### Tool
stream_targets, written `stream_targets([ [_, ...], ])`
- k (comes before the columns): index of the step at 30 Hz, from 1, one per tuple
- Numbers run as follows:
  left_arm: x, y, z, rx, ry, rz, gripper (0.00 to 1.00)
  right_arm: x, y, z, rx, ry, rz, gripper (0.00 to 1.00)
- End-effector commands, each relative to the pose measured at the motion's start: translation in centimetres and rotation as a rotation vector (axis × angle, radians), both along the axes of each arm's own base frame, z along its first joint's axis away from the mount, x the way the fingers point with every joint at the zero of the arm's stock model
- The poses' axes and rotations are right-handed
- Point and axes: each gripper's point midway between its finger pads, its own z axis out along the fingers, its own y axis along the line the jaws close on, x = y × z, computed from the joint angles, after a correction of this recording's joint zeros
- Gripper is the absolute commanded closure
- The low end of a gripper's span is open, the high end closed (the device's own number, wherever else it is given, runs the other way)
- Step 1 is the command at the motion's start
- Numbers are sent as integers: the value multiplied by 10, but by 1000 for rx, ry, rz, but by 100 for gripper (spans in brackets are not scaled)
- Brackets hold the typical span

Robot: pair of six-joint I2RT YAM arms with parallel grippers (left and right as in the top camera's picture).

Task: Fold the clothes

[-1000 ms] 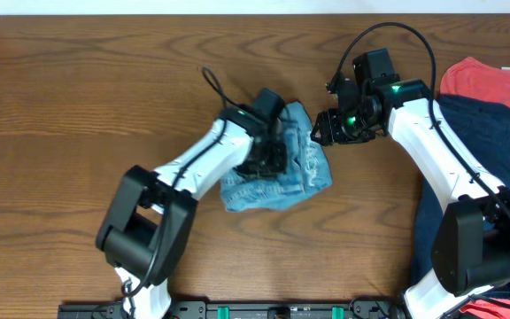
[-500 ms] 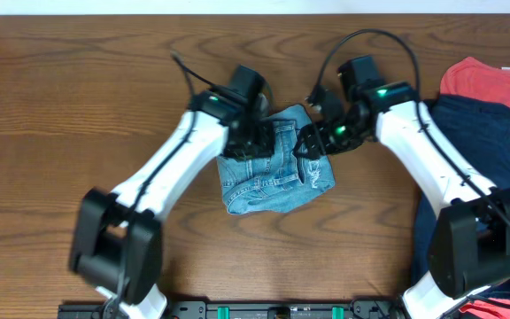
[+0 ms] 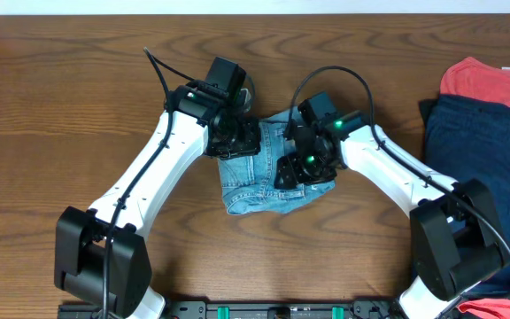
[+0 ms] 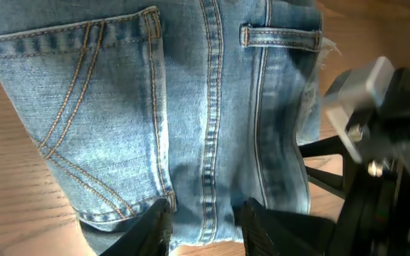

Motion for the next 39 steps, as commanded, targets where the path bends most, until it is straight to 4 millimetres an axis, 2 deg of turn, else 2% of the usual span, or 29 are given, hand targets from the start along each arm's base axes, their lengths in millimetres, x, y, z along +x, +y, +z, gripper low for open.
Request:
stream_targets([
  [1, 4, 5, -1, 30, -21, -7, 66, 2, 2, -6, -24, 23, -93, 53],
  [4, 5, 6, -1, 37, -24, -9, 66, 19, 15, 1, 52, -95, 2, 93],
  [5, 4, 6, -1, 38, -23, -9, 66, 26, 19, 7, 79, -139, 34, 99],
  [7, 4, 6, -1, 39, -25, -17, 66, 42, 25, 27, 128, -227, 67, 99],
  [11, 4, 7, -1, 40, -28, -22, 66, 73, 25, 90, 178, -413, 95, 99],
  [12, 5, 7, -1, 44, -29, -22, 66, 82, 18, 106, 149, -466, 75, 99],
  [14, 5, 8, -2, 47, -30, -20, 66, 94, -1, 123, 62, -533, 28, 99],
  [16, 5, 8, -2, 50, -32, -19, 66, 97, -21, 126, -31, -560, -11, 99],
  [18, 6, 10, -2, 60, -36, -16, 66, 95, -37, 116, -116, -538, -31, 99],
  [20, 6, 10, -2, 60, -37, -16, 66, 90, -45, 98, -163, -498, -23, 99],
  [24, 6, 10, -2, 63, -37, -16, 66, 81, -61, 48, -250, -392, -12, 99],
  [25, 6, 10, -3, 63, -36, -16, 66, 81, -65, 41, -271, -381, -19, 99],
  [27, 6, 10, -3, 64, -35, -16, 65, 83, -85, 17, -360, -347, -60, 99],
  [31, 4, 11, -4, 66, -29, -16, 65, 88, -123, -15, -488, -284, -164, 99],
  [35, 3, 11, -4, 68, -25, -17, 65, 82, -146, -34, -506, -176, -290, 98],
  [36, 3, 11, -4, 67, -25, -17, 65, 81, -148, -37, -484, -146, -313, 97],
  [39, 3, 11, -4, 67, -25, -17, 64, 78, -137, -39, -364, -103, -280, 82],
])
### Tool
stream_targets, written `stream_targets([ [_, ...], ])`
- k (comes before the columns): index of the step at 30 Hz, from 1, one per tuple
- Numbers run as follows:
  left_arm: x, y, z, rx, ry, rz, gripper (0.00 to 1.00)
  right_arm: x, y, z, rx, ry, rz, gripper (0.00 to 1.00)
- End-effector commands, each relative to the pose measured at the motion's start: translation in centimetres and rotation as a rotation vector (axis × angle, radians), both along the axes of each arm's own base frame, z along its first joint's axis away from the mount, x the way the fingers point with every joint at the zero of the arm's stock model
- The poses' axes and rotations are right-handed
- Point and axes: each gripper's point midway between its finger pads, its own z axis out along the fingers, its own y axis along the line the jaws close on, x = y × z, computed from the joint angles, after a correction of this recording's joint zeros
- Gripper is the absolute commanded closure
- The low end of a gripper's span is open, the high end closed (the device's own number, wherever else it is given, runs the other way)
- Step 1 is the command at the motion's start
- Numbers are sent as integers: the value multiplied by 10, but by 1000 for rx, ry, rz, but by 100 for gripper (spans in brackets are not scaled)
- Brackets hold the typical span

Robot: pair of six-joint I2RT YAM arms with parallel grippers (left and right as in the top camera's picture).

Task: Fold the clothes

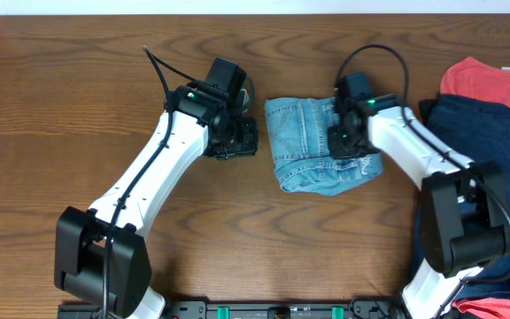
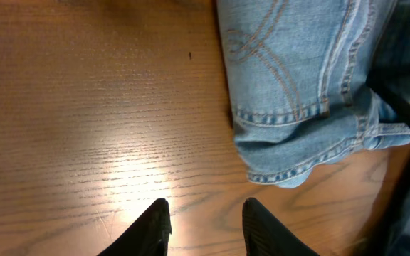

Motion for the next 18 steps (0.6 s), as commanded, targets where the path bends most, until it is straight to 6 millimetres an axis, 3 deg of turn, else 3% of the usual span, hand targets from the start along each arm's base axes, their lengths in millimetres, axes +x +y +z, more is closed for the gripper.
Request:
stream_targets([
  [1, 2, 2, -1, 14, -7, -10, 60, -4, -2, -8, 79, 47, -1, 78],
  [3, 2, 2, -1, 14, -7, -10, 56, -1, 7, 5, 162, 27, 64, 73],
  [8, 2, -1, 0, 1, -11, -17, 56, 10, 17, 62, 316, -98, 96, 67],
  [11, 3, -9, 1, -7, -31, -34, 57, 13, 13, 91, 350, -165, 28, 70],
  [15, 6, -30, 1, -33, -84, -79, 73, 18, 18, 100, 365, -200, 15, 87],
  [18, 5, -49, -2, -49, -111, -120, 81, 22, 28, 87, 364, -201, 39, 94],
])
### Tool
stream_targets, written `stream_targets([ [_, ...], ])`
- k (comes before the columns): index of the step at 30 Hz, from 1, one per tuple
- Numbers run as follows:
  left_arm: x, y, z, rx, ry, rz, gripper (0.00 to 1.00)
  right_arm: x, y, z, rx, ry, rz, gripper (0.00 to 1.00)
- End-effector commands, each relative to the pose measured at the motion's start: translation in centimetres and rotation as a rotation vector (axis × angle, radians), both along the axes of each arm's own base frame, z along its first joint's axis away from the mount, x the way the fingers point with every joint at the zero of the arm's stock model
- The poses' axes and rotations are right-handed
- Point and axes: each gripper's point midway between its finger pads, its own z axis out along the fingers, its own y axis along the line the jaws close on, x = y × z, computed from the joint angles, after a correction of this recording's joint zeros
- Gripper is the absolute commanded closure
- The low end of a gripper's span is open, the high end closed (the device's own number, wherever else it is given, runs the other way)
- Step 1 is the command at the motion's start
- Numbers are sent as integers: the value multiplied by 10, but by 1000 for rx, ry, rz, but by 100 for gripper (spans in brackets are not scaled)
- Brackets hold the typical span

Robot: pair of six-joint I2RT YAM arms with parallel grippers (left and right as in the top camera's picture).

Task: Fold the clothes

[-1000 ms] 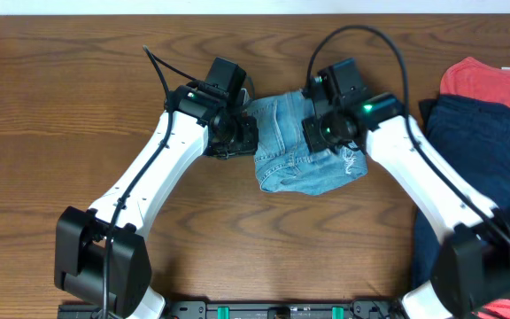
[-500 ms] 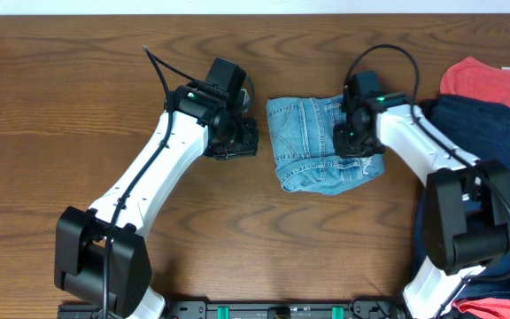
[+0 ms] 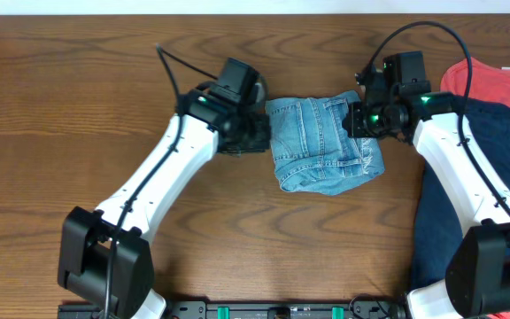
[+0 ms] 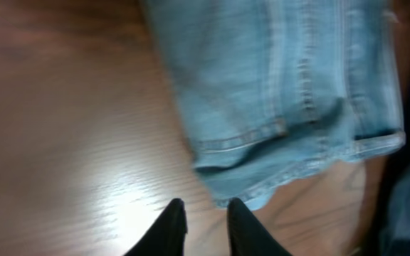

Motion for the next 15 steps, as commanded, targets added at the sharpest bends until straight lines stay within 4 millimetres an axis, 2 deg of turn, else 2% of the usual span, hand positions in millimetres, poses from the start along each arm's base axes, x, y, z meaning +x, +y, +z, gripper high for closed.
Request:
stream_targets([
  [1, -8, -18, -14, 11, 4, -63, 85, -1, 14, -23, 14, 40, 20, 94],
  [3, -12, -29, -23, 16, 18, -82, 87, 3, 8, -44, -33, 63, -24, 97],
  [7, -24, -45, -50, 41, 81, -96, 89, 6, -27, -102, -187, 171, -199, 99],
  [10, -31, -56, -74, 65, 118, -126, 89, -4, -39, -144, -229, 274, -217, 99],
  [11, -34, -59, -83, 75, 132, -135, 88, -13, -43, -159, -238, 334, -240, 99],
  [14, -42, -62, -104, 109, 173, -152, 87, -30, -53, -180, -251, 439, -284, 99],
  [15, -44, -61, -111, 120, 189, -155, 84, -34, -55, -183, -255, 457, -287, 99],
])
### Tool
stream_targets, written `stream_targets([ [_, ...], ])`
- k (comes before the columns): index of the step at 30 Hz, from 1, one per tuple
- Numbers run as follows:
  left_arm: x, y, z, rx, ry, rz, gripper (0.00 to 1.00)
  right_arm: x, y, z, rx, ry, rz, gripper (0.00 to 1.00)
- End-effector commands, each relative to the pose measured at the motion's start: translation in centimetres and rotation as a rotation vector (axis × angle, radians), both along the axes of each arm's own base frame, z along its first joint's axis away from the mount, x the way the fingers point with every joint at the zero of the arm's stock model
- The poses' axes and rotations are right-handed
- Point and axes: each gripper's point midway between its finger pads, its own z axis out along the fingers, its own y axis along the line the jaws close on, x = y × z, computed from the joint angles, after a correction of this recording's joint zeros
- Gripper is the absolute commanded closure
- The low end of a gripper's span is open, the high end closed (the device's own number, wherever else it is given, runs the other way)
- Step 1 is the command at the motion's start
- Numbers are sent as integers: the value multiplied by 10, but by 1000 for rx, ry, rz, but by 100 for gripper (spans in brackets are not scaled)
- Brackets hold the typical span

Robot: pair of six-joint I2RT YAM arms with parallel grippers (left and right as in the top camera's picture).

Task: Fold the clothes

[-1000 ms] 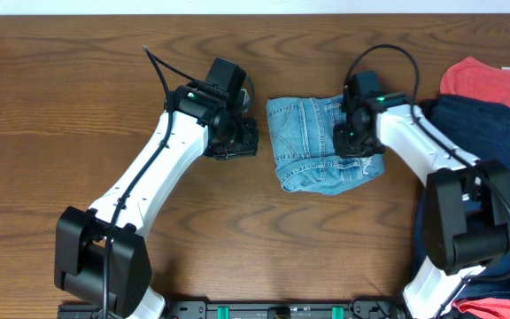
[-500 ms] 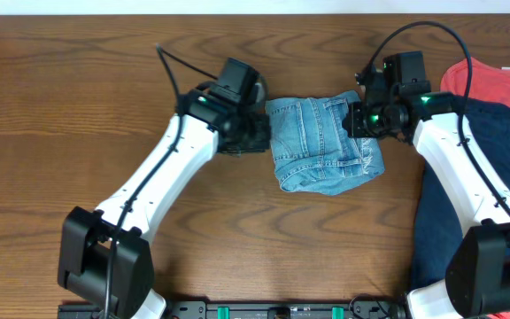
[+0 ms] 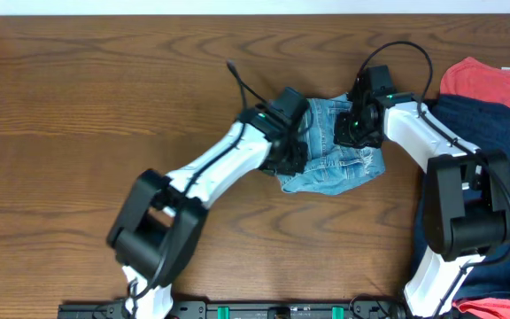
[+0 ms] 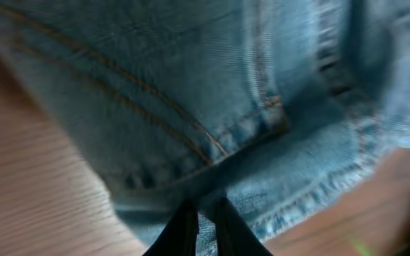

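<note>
The folded light-blue denim shorts (image 3: 333, 167) lie right of the table's middle. My left gripper (image 3: 292, 152) is down on their lower left part. In the left wrist view the denim (image 4: 191, 85) fills the frame, blurred. There the left gripper (image 4: 203, 210) has its two dark fingers drawn almost together, with a thin strip of the hem between them. My right gripper (image 3: 358, 129) rests on the shorts' upper right corner. Its fingers are hidden under the wrist.
A red shirt (image 3: 494, 80) and a navy garment (image 3: 490, 155) lie stacked at the right edge of the wooden table (image 3: 78, 106). Another red cloth (image 3: 503, 308) shows at the bottom right corner.
My left gripper has gone from the shorts' left edge onto their lower left part, and its fingers have narrowed onto the hem. My right gripper has shifted slightly left onto the upper right corner.
Both grippers were on the shorts near the table's middle. Then the shorts lay farther right under my right gripper, with my left gripper open over bare wood. Then the left gripper stood at the shorts' left edge. Now it is shut on the hem.
</note>
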Motion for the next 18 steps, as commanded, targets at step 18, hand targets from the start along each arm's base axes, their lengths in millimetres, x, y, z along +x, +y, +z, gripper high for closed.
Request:
stream_targets([
  [18, 37, 51, 67, -90, -78, 112, 61, -49, 23, 92, 177, -78, 194, 97],
])
